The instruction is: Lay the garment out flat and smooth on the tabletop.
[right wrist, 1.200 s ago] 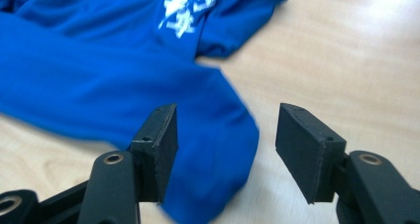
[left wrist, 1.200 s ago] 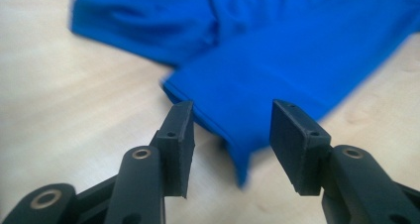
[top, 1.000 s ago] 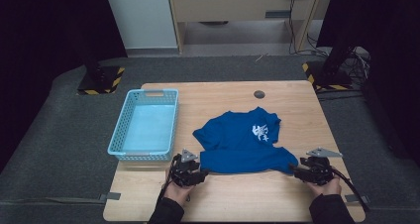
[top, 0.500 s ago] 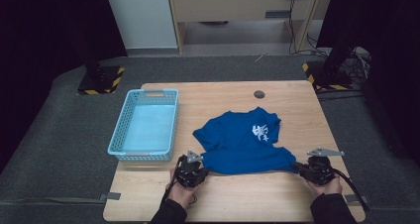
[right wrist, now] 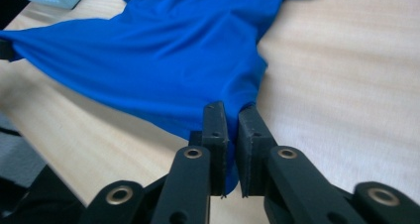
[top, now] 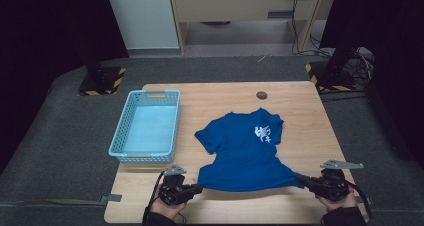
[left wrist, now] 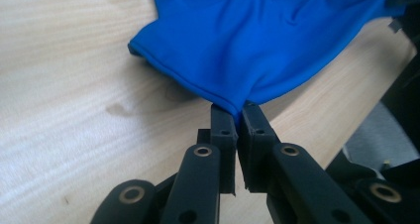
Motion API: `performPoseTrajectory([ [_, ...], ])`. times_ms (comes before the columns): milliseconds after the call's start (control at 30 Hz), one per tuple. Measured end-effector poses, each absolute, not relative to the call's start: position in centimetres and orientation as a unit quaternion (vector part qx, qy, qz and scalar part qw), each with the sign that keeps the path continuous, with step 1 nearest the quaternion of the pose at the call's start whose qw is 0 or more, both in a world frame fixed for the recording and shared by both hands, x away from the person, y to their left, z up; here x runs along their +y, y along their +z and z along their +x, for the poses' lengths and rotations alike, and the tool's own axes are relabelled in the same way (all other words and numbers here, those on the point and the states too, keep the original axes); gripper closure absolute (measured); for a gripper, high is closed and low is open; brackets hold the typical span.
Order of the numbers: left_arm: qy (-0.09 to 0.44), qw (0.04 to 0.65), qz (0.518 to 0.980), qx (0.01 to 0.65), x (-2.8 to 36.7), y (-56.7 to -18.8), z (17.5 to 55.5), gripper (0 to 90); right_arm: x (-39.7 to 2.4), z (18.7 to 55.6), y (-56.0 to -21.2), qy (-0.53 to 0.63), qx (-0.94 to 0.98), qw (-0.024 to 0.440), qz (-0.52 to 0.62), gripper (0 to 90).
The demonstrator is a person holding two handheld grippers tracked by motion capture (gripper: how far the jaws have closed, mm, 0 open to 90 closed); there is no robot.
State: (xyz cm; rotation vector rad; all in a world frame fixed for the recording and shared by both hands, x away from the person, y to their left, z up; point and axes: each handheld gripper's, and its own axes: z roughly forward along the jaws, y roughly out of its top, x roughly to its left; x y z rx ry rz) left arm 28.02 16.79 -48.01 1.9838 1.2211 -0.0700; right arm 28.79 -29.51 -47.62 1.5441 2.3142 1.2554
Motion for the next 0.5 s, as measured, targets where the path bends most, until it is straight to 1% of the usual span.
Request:
performPoseTrajectory([
  [33, -0.027, 0.386, 0.784, 0.485, 16.8, -48.3, 28.1, 82.4, -29.7, 28.6, -47.8, 0.406, 0.759, 0.04, 0.508, 80.2],
  [67, -0.025, 0.372, 0.79, 0.487, 16.7, -48.6, 28.2, 77.6, -29.8, 28.5, -48.0, 0.399, 0.761, 0.037, 0.511, 76.0],
  [100, -0.015, 0.361, 0.794, 0.489, 16.6, -49.0, 28.3, 68.8, -29.9, 28.5, -48.3, 0.392, 0.761, 0.04, 0.516, 69.7],
  [133, -0.005, 0.353, 0.798, 0.489, 16.5, -49.2, 28.4, 64.1, -30.0, 28.5, -48.7, 0.378, 0.763, 0.047, 0.522, 67.1],
  [167, 0.006, 0.35, 0.801, 0.486, 16.4, -49.3, 28.4, 58.6, -30.0, 28.6, -48.9, 0.362, 0.768, 0.062, 0.526, 60.9],
  [200, 0.02, 0.35, 0.803, 0.482, 16.3, -49.3, 28.4, 51.7, -30.0, 28.7, -49.0, 0.354, 0.769, 0.082, 0.525, 52.5],
  [267, 0.059, 0.346, 0.81, 0.47, 16.0, -49.4, 28.4, 41.6, -29.9, 28.9, -49.1, 0.355, 0.767, 0.102, 0.524, 45.7],
  [300, 0.077, 0.341, 0.814, 0.463, 15.8, -49.5, 28.5, 34.6, -29.7, 29.0, -49.2, 0.358, 0.766, 0.11, 0.522, 39.7],
  [367, 0.098, 0.331, 0.822, 0.454, 15.3, -50.0, 28.9, 30.5, -29.4, 29.4, -49.6, 0.354, 0.77, 0.129, 0.515, 32.5],
  [400, 0.106, 0.323, 0.827, 0.448, 15.1, -50.4, 29.1, 26.7, -29.2, 29.6, -49.8, 0.349, 0.774, 0.137, 0.511, 29.7],
  [500, 0.123, 0.296, 0.841, 0.436, 14.1, -51.1, 29.7, 23.6, -28.4, 30.3, -50.4, 0.335, 0.786, 0.154, 0.496, 23.6],
])
